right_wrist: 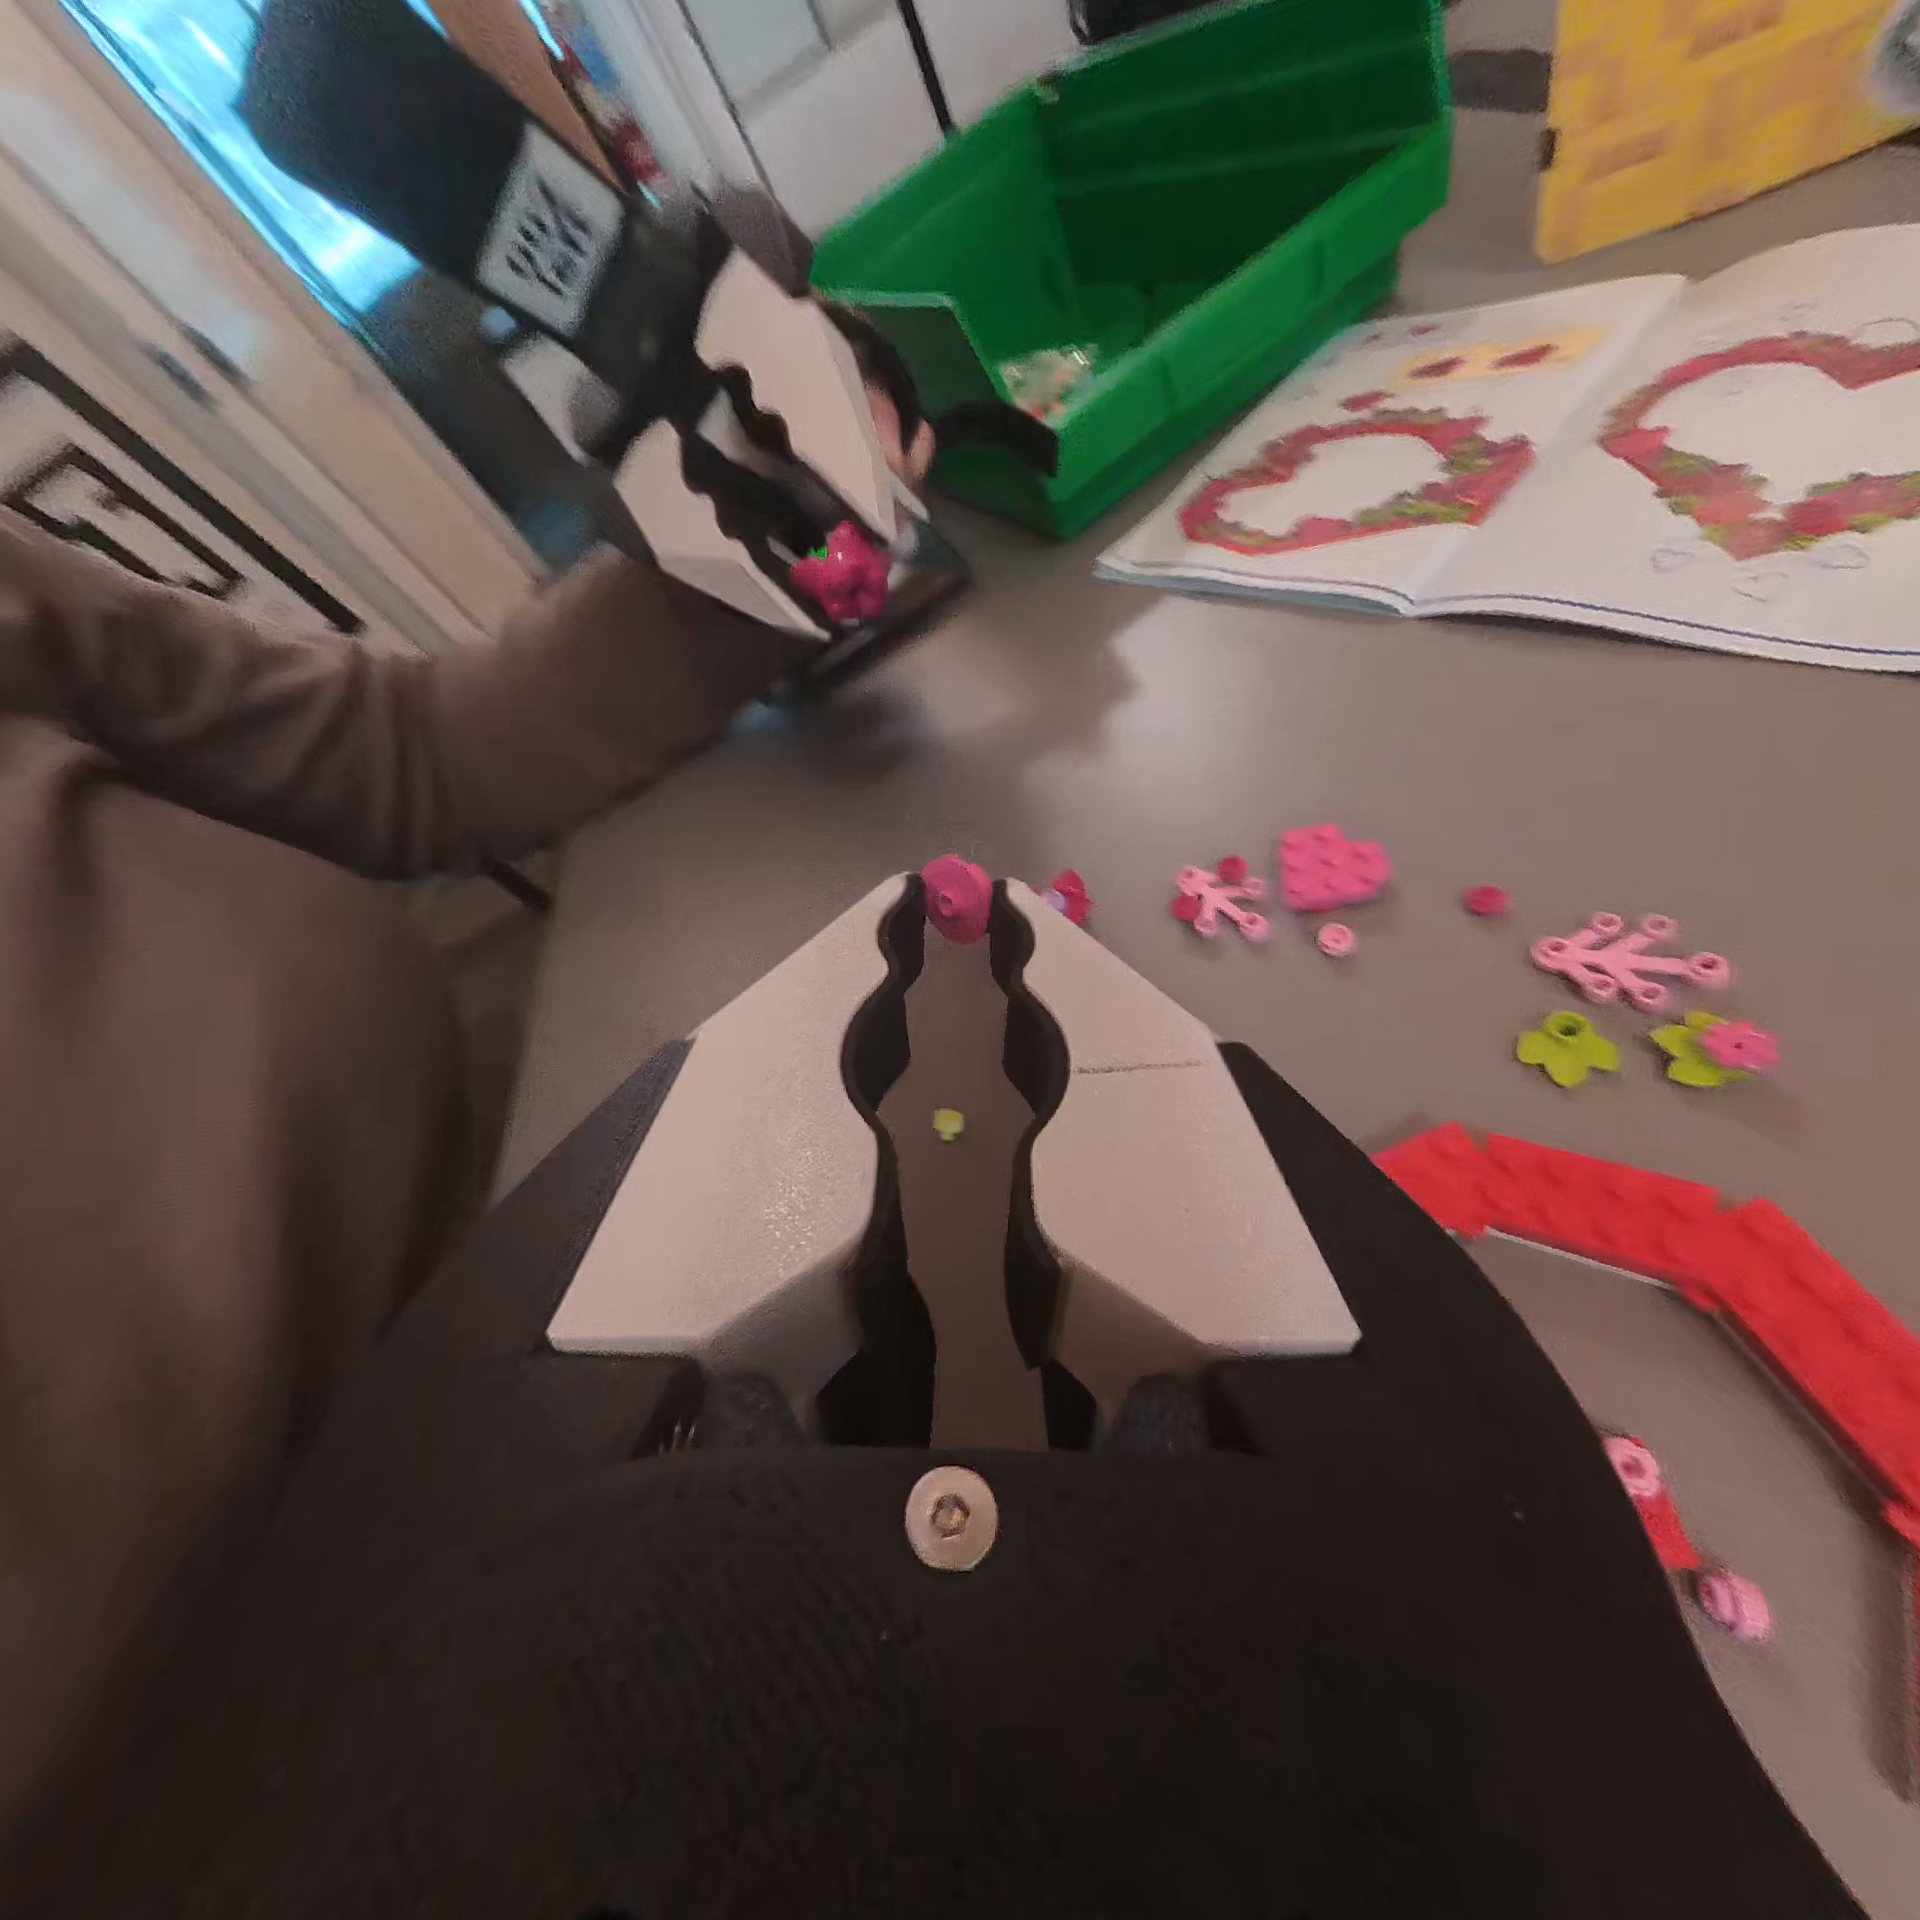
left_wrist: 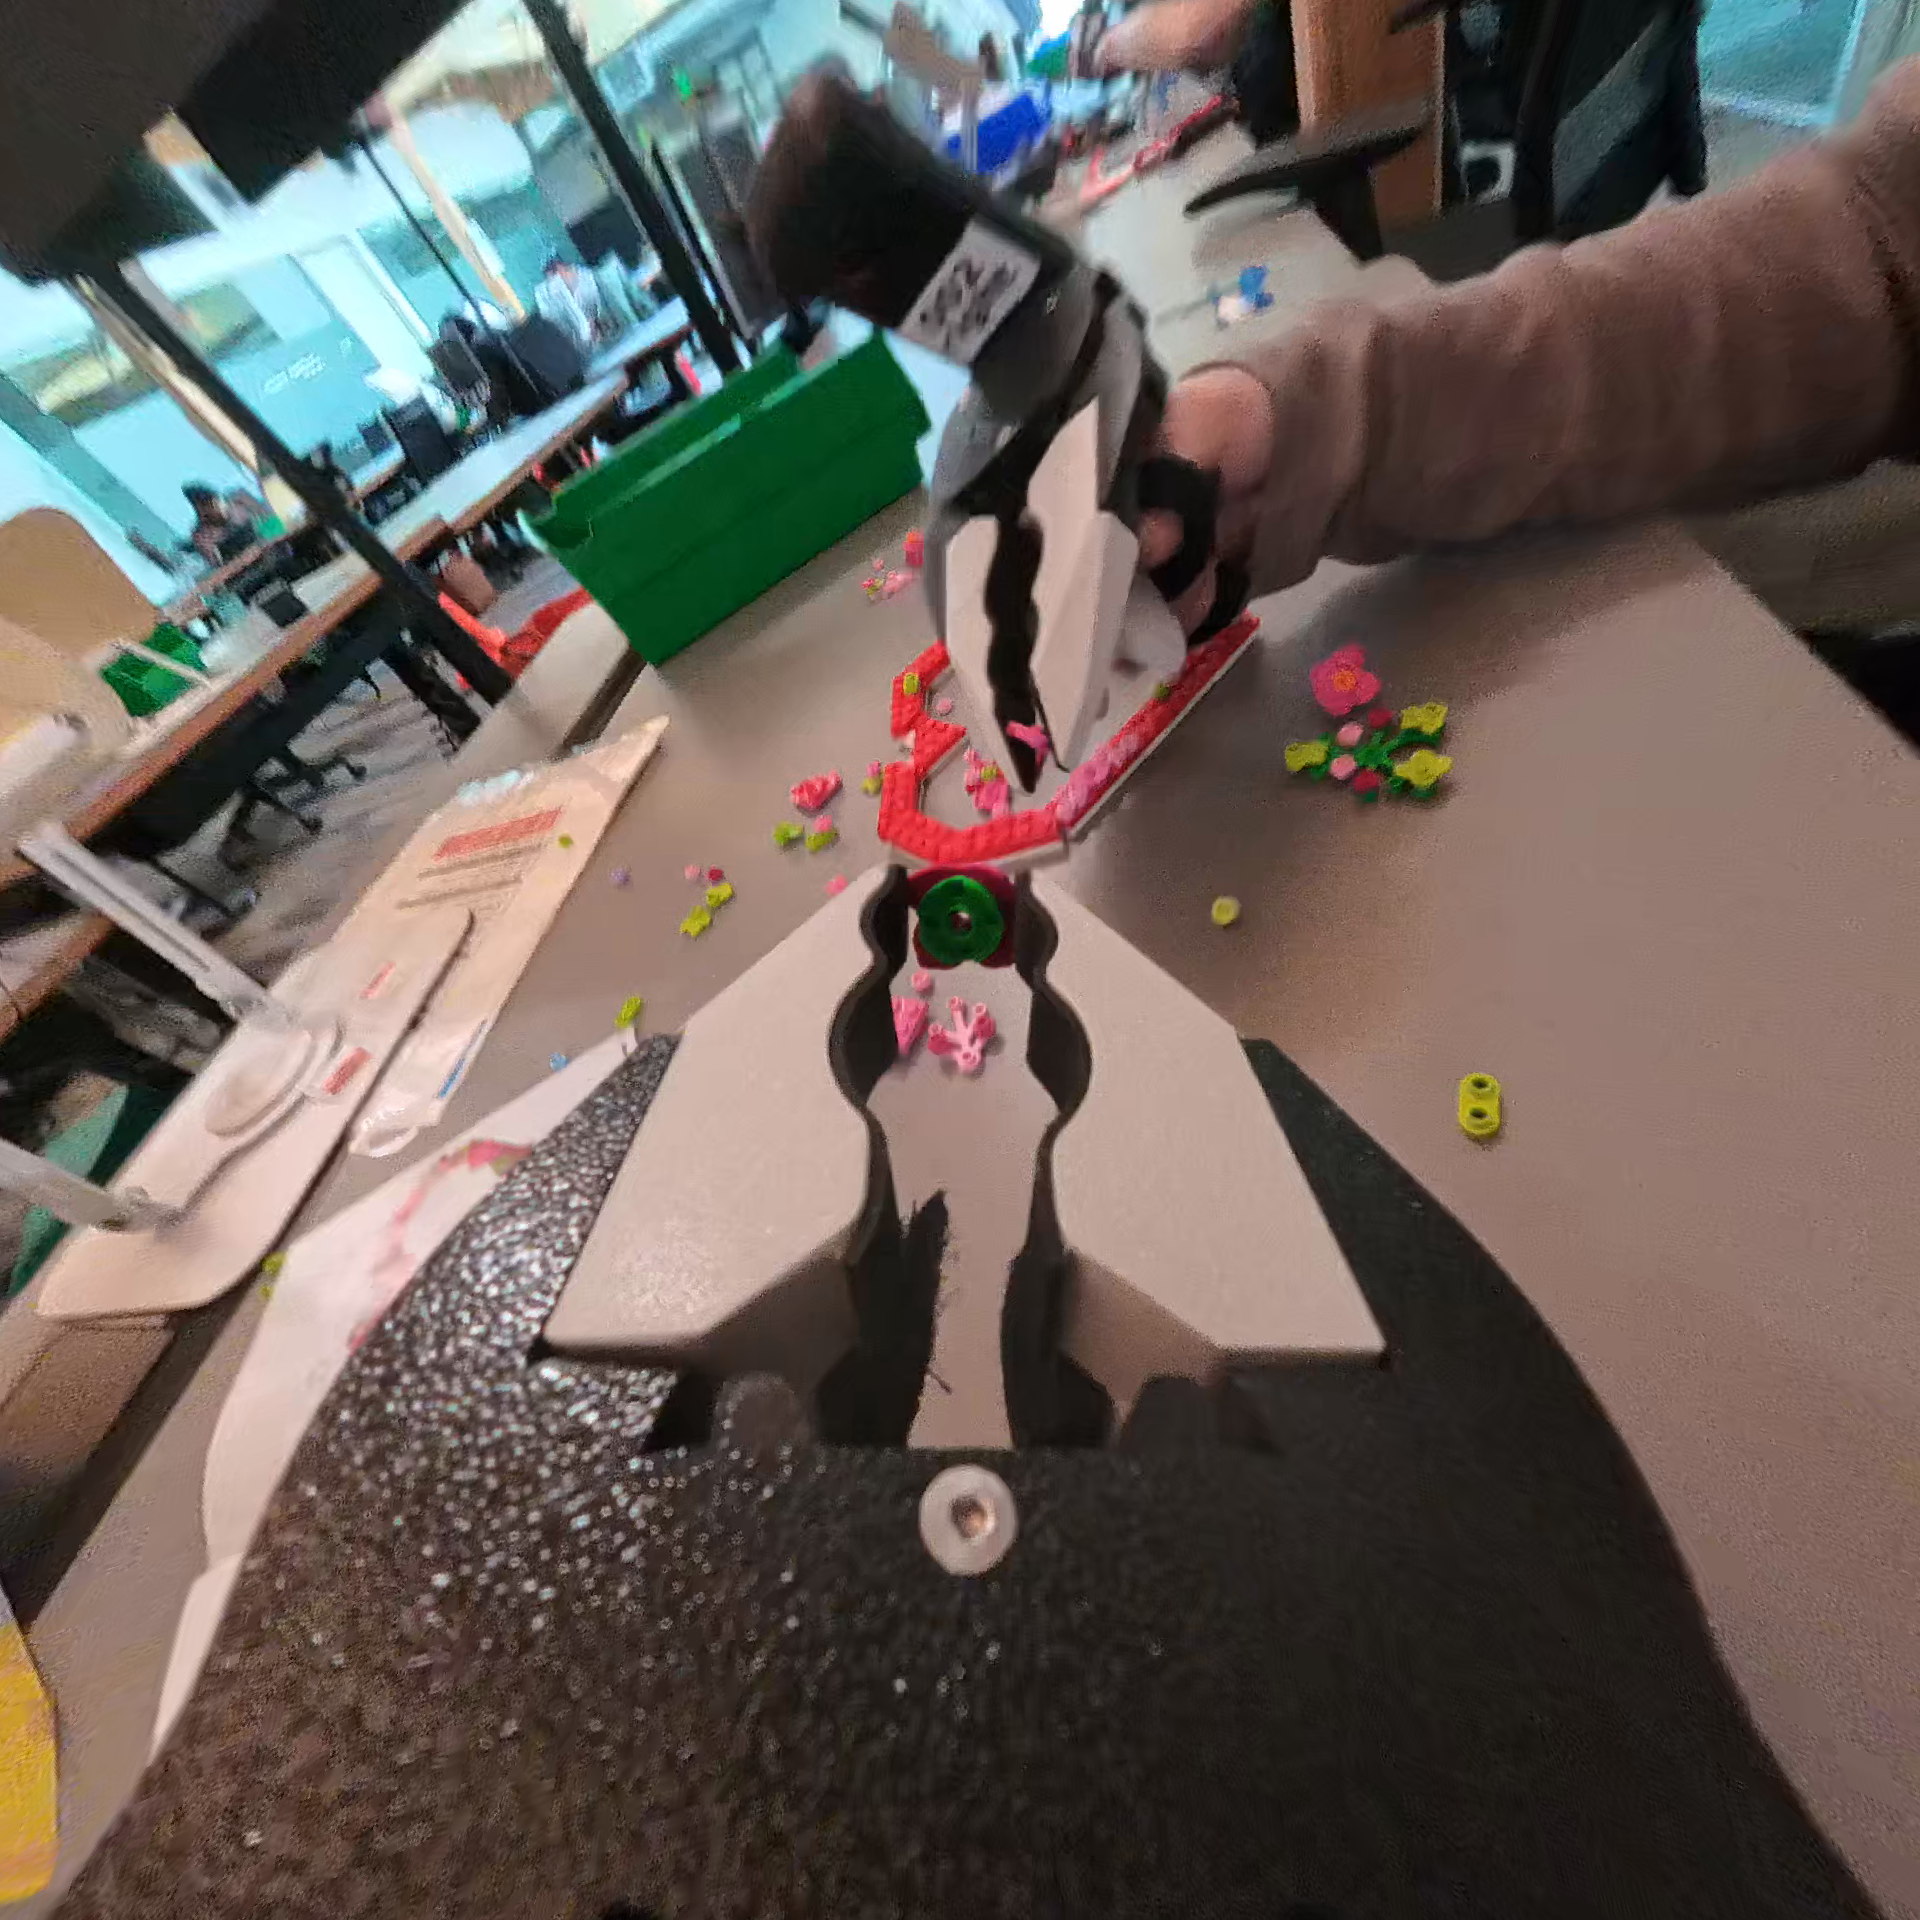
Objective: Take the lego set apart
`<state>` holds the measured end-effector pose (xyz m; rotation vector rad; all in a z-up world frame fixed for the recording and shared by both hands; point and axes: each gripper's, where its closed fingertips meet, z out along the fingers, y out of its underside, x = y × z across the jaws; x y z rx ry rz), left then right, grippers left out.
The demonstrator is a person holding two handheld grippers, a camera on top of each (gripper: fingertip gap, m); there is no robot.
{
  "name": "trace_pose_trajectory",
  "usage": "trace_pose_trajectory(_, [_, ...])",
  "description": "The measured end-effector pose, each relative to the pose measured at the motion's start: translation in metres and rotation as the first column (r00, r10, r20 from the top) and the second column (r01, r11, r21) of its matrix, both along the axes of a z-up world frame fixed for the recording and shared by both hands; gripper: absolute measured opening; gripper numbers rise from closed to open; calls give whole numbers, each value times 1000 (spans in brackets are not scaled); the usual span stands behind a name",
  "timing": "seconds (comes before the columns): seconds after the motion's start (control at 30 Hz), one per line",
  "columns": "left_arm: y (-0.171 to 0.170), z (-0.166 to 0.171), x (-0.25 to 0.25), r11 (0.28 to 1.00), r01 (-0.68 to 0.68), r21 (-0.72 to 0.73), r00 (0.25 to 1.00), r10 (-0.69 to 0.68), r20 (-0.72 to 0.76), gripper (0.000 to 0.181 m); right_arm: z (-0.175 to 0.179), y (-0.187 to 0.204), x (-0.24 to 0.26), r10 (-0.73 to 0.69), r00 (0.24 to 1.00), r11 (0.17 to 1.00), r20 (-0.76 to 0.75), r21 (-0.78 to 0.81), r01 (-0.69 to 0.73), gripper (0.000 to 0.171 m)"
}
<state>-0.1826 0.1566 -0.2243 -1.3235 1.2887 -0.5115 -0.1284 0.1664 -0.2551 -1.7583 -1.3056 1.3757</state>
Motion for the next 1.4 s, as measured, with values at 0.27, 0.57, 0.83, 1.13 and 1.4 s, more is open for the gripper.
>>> trace_pose_trajectory(0.27, [5, -40, 18, 998, -15, -67, 991, 6, -131, 17, -57, 4, -6, -78, 930, 950, 358, 309, -39, 39])
trace_pose_trajectory(0.57, [4, -50, 25, 997, -3, -71, 985, -9, -172, 17, -63, 13, -5, -149, 907, 913, 393, 407, -26, 59])
trace_pose_trajectory(0.83, [0, -46, 37, 999, 15, -49, 989, -22, -147, 17, -44, 8, -17, -134, 950, 890, 283, 456, -11, 66])
trace_pose_trajectory(1.13, [-14, 1, 45, 981, 37, 191, 999, -38, 5, 17, 29, -30, -28, 79, 970, 962, -231, -237, -135, 29])
trace_pose_trajectory(1.4, [-24, 20, 45, 979, 73, 192, 991, -94, 100, 17, 48, -41, -26, 121, 920, 902, -373, -345, -259, 17])
